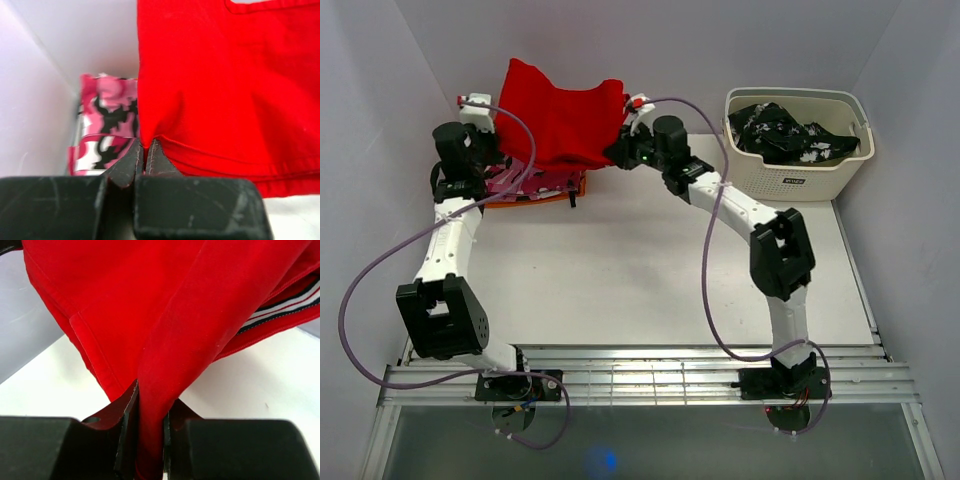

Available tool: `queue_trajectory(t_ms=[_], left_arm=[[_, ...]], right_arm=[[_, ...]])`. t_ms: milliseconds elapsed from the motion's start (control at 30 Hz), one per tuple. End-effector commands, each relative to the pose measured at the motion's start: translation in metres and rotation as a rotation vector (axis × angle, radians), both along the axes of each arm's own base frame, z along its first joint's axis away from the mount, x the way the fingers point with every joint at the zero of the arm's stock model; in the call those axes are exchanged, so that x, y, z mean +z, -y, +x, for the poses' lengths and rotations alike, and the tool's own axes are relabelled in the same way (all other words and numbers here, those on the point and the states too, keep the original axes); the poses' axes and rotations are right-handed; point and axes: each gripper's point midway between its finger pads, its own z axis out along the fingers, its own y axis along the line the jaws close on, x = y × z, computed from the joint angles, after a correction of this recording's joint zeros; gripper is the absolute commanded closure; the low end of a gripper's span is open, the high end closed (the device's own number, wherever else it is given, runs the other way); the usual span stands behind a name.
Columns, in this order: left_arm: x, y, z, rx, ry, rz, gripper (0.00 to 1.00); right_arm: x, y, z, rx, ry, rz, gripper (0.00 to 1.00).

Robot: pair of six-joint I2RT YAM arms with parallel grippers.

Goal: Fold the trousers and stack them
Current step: Neatly place the folded trousers to the corner

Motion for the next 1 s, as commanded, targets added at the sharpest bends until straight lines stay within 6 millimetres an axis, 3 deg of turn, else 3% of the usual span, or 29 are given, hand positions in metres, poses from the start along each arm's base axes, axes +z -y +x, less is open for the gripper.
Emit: queue_trajectory(t_ms=[0,33,67,100,133,200,367,400,467,500,567,600,700,967], left_arm=[[0.067,-0.051,0.006,0.084,0.235,-0.009,1.0],[0.057,-0.063,0.012,0.1,0.217,-0.028,1.0],[0.057,-0.071,0.015,0.108,0.223,-0.042,1.0],[0.054,-0.089,0.016,0.131,0.228,-0.07,1.0],[0.043,-0.099,0.022,0.14,0.212,-0.088,1.0],[0.038,-0.119,0.026,0.162,0.222,-0.102,1.0],[0.008,-0.152,0.041,0.198,0.198,-0.157,1.0],[0.006,-0.159,0.041,0.208,0.205,-0.155,1.0],[-0.004,-0.167,0.044,0.221,0.201,-0.155,1.0],[-0.012,-0.174,0.047,0.23,0.194,-0.158,1.0],[-0.019,-0.178,0.049,0.233,0.193,-0.163,1.0],[-0.025,-0.183,0.051,0.239,0.192,-0.163,1.0],[-0.031,-0.185,0.054,0.24,0.2,-0.163,1.0],[-0.079,-0.2,0.052,0.307,0.128,-0.195,1.0]], right_arm=[[0.057,-0.029,0.026,-0.018,0.206,0.11,0.92],[0.058,-0.039,0.026,-0.009,0.218,0.122,0.92],[0.074,-0.046,0.029,-0.008,0.251,0.149,0.92],[0.053,-0.055,0.037,-0.01,0.236,0.135,0.92],[0.052,-0.063,0.038,-0.01,0.247,0.147,0.92],[0.041,-0.075,0.046,-0.013,0.256,0.156,0.92],[0.022,-0.099,0.057,-0.031,0.308,0.174,0.92],[0.007,-0.103,0.06,-0.035,0.296,0.168,0.92],[0.009,-0.108,0.062,-0.049,0.336,0.184,0.92],[-0.004,-0.111,0.066,-0.056,0.331,0.178,0.92],[-0.002,-0.113,0.07,-0.074,0.361,0.195,0.92],[-0.013,-0.115,0.074,-0.082,0.366,0.196,0.92],[-0.019,-0.115,0.081,-0.115,0.402,0.216,0.92],[-0.052,-0.117,0.088,-0.139,0.388,0.206,0.92]])
